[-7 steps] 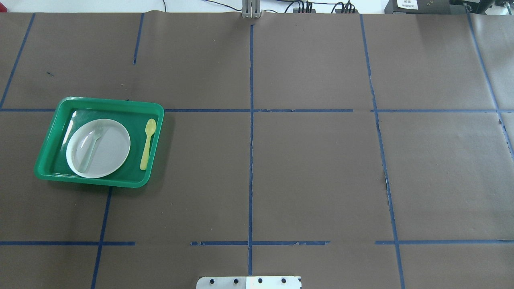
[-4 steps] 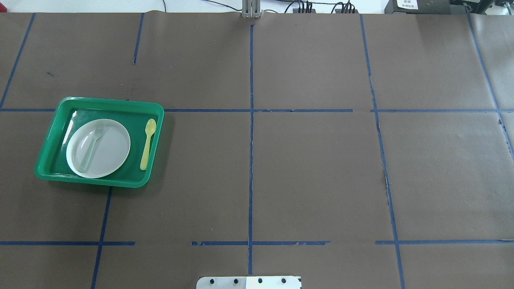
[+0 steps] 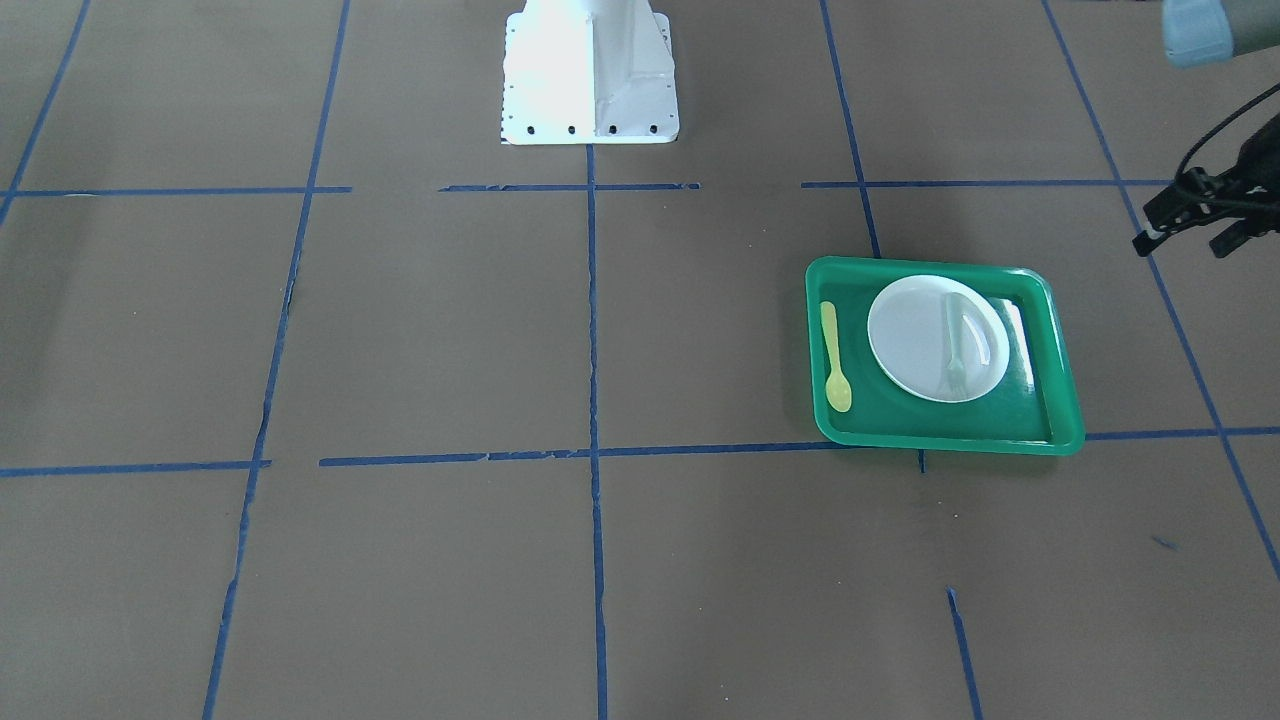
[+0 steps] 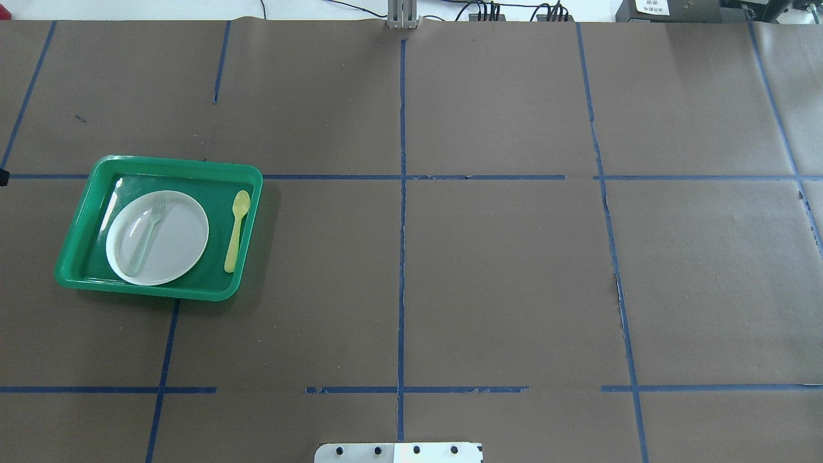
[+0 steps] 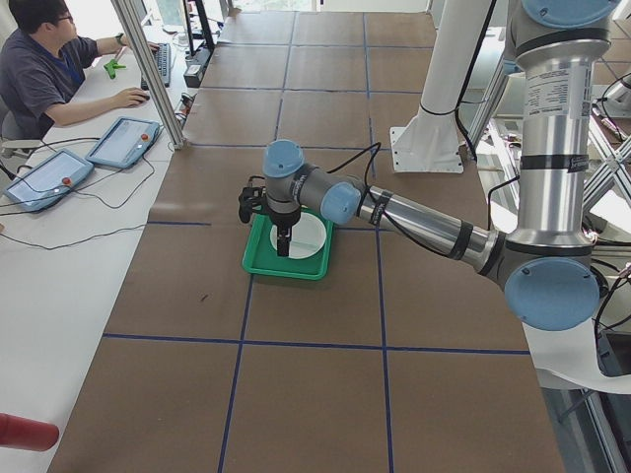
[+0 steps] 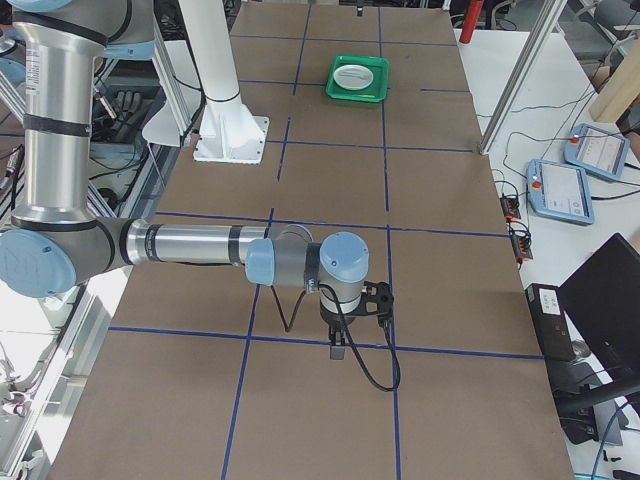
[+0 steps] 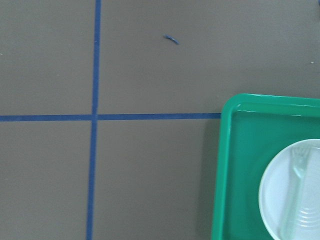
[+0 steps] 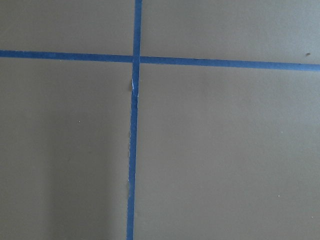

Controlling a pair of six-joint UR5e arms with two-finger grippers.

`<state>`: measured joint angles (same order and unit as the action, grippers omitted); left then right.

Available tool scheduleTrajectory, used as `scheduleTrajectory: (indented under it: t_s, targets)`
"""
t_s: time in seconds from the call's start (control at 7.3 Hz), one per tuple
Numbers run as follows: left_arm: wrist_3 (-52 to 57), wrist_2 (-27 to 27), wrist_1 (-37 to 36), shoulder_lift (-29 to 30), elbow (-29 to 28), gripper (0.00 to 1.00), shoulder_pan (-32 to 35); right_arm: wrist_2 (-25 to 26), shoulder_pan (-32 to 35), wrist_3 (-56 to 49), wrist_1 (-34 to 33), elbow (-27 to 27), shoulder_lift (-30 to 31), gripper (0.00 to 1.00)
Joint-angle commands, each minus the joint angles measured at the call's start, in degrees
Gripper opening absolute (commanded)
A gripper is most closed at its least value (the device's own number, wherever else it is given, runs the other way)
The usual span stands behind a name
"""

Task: Place fork
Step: 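Move the left gripper over the pale green fork on the white plate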

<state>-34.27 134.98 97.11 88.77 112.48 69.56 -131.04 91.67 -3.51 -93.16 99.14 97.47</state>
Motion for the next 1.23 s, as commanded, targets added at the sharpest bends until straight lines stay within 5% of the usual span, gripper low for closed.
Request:
scheduleTrajectory:
  t_s: [0.0,0.41,0.68,1.1]
  targets:
    - [-7.02,-2.16,3.69,3.67,-1.2,1.0,-8.71,0.0,0.0,-0.01,0.0,0.0,0.0,1.0]
    - [-6.69,-9.71,3.96,8.16,-5.85,1.0,-12.08,0.0,0.0,-0.01,0.0,0.0,0.0,1.0]
    - [-6.69,-10.7,5.63,14.21,-15.24,1.0,-15.85,0.0,0.0,0.08,0.0,0.0,0.0,1.0]
    - [-11.4,-15.89,8.42,14.33,-16.93,1.0,-20.68,0.0,0.0,-0.01,0.0,-0.09,0.0,1.0]
